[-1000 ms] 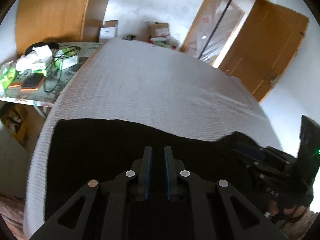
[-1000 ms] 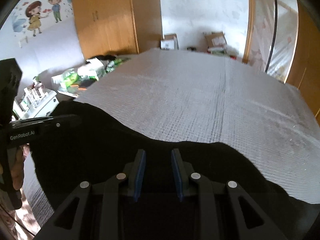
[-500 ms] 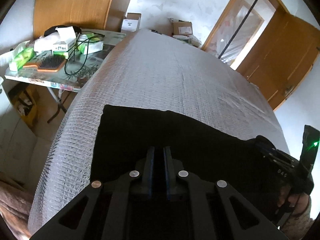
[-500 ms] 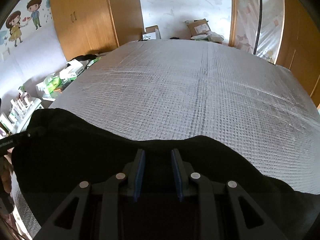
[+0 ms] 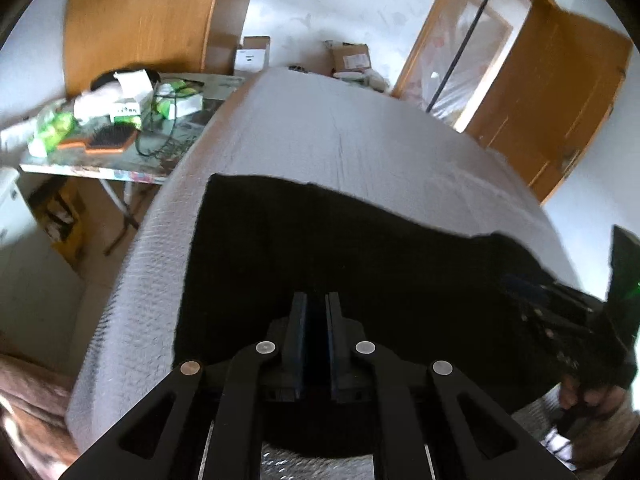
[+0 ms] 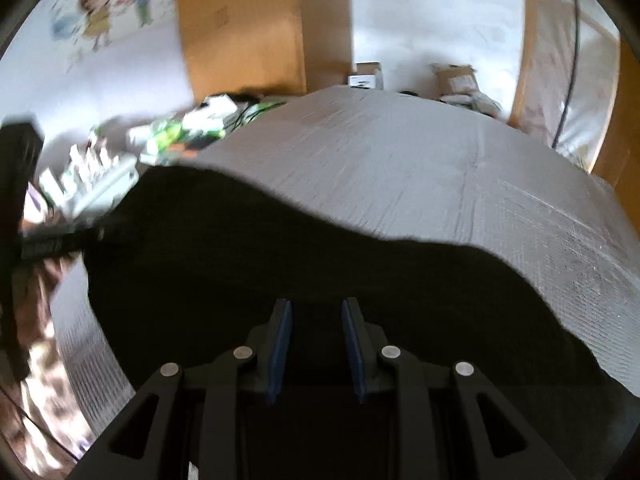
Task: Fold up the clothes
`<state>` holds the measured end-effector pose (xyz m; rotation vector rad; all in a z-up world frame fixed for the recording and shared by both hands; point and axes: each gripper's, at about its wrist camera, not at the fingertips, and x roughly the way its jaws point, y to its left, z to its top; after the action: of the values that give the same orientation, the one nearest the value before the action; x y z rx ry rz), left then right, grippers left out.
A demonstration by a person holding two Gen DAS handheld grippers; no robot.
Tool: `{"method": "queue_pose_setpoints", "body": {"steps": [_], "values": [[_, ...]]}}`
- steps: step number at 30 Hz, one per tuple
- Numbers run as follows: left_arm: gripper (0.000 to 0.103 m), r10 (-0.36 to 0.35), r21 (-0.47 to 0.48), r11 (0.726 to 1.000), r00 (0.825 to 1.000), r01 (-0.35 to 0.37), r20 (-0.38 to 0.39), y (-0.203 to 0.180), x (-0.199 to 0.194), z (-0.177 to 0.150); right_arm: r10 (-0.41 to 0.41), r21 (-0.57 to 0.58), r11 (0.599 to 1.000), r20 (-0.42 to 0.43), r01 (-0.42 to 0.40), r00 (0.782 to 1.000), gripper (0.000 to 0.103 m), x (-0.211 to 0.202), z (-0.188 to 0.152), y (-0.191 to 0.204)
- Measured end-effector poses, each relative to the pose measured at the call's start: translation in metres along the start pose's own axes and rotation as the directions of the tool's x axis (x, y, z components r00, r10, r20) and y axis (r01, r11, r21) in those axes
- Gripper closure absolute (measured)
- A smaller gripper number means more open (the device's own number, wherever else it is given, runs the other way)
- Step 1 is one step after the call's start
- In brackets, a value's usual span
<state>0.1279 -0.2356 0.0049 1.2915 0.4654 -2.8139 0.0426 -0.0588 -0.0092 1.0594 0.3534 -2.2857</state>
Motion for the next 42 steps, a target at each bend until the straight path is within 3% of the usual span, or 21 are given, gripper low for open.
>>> {"method": "queue_pose_setpoints", "body": {"steps": [2,7,11,15,19,23,28,31,42], "values": [[0.094,0.007,-0.020,1.000,1.000,-0.008,-0.009,0.008,0.000,-0.003,-0.026,-0.003,1.000,-0.019,0.026,0.999,0.076,0.003,-0.006,-0.001],[0.094,-0.050,-0.130,0.990,0.999,0.050,0.001,0.036,-0.003,-0.008,-0.024,0.067,0.997,-0.016,0.026,1.000,0.076,0.000,-0.013,-0.016],[0.094,-0.044,-0.144,0.989,0.999,0.046,0.016,0.039,-0.003,-0.008,-0.077,0.028,0.997,-0.015,0.077,0.997,0.076,-0.003,-0.015,-0.003],[0.094,0.007,-0.143,0.990,0.999,-0.001,0.040,0.041,-0.016,-0.006,-0.062,0.026,0.998,0.024,0.061,0.998,0.076,-0.017,-0.011,0.005],[0.092,0.129,-0.213,0.971,0.988,-0.109,0.081,0.059,-0.037,-0.007,-0.006,-0.008,1.000,0.088,0.006,0.996,0.076,-0.030,-0.002,0.020],[0.086,0.047,-0.321,0.947,0.996,-0.021,0.073,0.079,-0.044,-0.013,0.085,-0.063,0.995,0.095,-0.080,0.992,0.076,-0.026,0.005,0.044],[0.083,0.054,-0.340,0.940,0.997,-0.035,0.047,0.081,-0.045,-0.024,0.196,-0.154,0.971,0.085,-0.181,0.977,0.075,-0.012,0.015,0.084],[0.081,0.042,-0.357,0.934,0.998,-0.021,0.052,0.082,-0.047,-0.028,0.251,-0.194,0.953,0.072,-0.233,0.965,0.070,-0.003,0.019,0.109],[0.075,-0.057,-0.457,0.886,0.997,0.078,0.060,0.100,-0.042,-0.036,0.306,-0.322,0.903,0.018,-0.284,0.952,0.063,0.022,0.021,0.175]]}}
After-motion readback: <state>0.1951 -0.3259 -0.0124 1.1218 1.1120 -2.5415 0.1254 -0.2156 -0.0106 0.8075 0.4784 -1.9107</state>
